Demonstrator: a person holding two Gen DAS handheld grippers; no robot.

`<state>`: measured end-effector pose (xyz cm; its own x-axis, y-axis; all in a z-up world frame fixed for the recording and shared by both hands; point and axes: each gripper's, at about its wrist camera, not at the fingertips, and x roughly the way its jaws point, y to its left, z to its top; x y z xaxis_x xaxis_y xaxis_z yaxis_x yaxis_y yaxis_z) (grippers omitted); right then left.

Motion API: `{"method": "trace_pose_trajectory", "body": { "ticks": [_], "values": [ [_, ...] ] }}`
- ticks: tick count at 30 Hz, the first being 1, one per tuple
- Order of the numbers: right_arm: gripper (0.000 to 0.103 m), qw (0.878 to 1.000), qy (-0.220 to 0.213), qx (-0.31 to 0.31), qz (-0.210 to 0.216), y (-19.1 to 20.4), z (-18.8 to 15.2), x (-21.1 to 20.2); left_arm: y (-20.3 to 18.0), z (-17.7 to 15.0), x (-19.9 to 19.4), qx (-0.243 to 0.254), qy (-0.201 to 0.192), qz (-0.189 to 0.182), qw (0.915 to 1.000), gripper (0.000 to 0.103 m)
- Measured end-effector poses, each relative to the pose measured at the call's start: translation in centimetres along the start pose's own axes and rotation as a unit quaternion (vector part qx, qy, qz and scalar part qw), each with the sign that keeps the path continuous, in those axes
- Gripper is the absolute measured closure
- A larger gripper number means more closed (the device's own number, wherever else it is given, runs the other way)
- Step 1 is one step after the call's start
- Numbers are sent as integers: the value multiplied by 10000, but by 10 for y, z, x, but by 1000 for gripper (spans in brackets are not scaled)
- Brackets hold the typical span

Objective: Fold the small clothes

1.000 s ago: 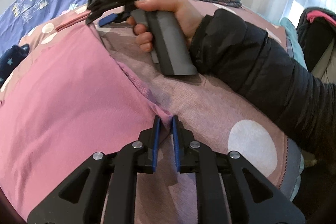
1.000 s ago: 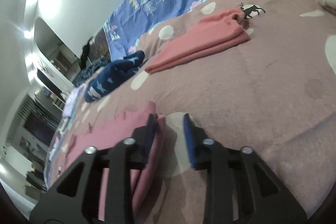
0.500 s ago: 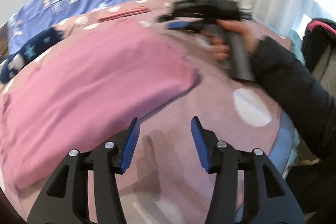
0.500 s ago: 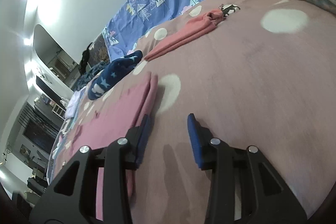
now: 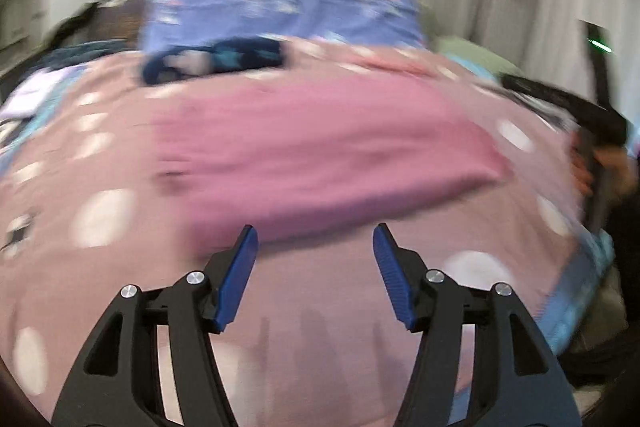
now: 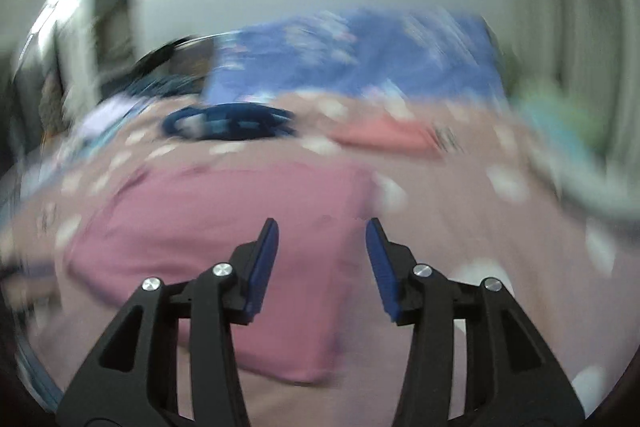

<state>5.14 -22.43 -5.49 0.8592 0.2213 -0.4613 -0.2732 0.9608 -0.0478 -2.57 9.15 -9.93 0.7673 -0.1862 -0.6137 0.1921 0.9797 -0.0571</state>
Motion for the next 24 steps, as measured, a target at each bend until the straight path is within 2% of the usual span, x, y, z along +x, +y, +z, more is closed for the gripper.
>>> {"method": "trace_pose_trajectory", "body": {
  "ticks": [1,2,3,5,6,7,12,16,19,24],
  "values": [
    [51,9989,-53,-436,182,31,3,-2,16,-1,-5,-136,-57,180,9997,43],
    [50,9939,-49,-963,528,72,3,-3,38,-3,-10,-351,-106,383,9986,43],
    [50,9889,-8,-1258,794,97,0,-3,50,-4,-13,-492,-129,492,9975,43],
    [50,9722,124,-1869,1406,152,-10,2,75,-10,-18,-774,-151,684,9945,43],
    [50,9600,168,-2254,1654,183,-19,6,84,-14,-21,-860,-170,698,9937,48],
    [50,9518,143,-2540,1716,203,-26,8,90,-16,-24,-898,-191,700,9933,50],
    [55,9228,5,-3530,1541,269,-48,27,124,-29,-27,-1085,-151,776,9909,51],
    [55,9067,0,-4014,1295,297,-55,39,143,-33,-23,-1258,-197,691,9894,51],
    [56,8947,233,-4333,1055,311,-61,61,150,-33,-17,-1301,-206,583,9896,51],
    [65,8874,213,-4535,798,326,-65,80,158,-39,-8,-1367,-128,386,9898,51]
  ]
}}
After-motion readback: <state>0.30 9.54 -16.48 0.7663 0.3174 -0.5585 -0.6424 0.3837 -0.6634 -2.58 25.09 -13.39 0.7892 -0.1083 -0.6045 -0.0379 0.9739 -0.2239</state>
